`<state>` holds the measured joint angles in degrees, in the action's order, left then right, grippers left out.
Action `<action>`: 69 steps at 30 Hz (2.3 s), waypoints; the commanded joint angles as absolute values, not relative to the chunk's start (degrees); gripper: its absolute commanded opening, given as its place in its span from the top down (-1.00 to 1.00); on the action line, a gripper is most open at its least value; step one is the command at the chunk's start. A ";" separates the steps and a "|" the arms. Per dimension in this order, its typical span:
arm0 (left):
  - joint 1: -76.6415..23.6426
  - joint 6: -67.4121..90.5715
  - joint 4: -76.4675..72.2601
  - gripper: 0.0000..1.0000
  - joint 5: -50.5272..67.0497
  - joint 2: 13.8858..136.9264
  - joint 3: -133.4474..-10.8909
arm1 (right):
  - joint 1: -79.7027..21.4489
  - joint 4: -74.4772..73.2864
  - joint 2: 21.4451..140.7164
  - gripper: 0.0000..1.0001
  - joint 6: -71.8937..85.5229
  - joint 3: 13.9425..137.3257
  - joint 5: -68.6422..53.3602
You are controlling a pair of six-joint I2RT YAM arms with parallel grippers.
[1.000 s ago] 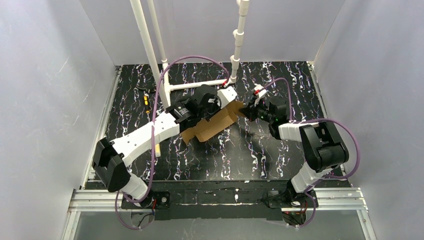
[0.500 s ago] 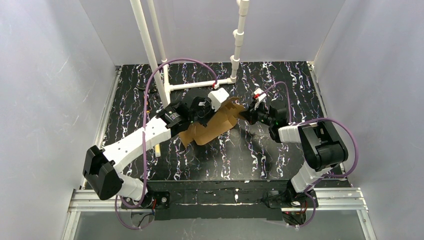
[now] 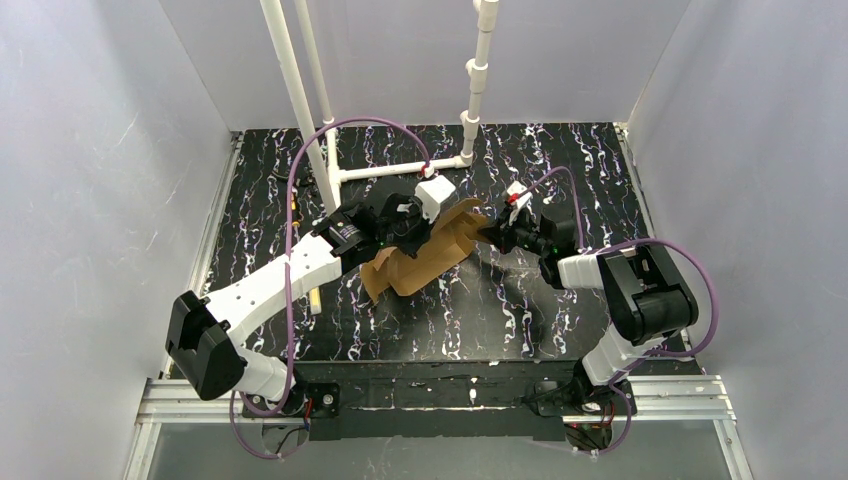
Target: Fold the paper box
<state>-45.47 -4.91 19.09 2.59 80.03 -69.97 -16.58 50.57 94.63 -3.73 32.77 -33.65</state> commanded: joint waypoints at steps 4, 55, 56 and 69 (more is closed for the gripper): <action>-44.20 -1.83 21.79 1.00 5.93 79.18 -70.18 | -16.85 50.57 92.29 0.94 -5.51 32.26 -37.62; -33.40 17.70 25.23 1.00 13.10 83.59 -70.40 | -16.81 38.52 89.16 0.61 -14.59 33.40 -44.28; -33.40 17.67 25.16 1.00 13.24 83.58 -70.32 | -16.82 38.11 89.05 0.57 -14.67 33.63 -44.35; -33.39 16.33 26.10 1.00 12.38 83.80 -70.48 | -14.65 27.22 88.46 -0.05 -15.02 39.75 -53.02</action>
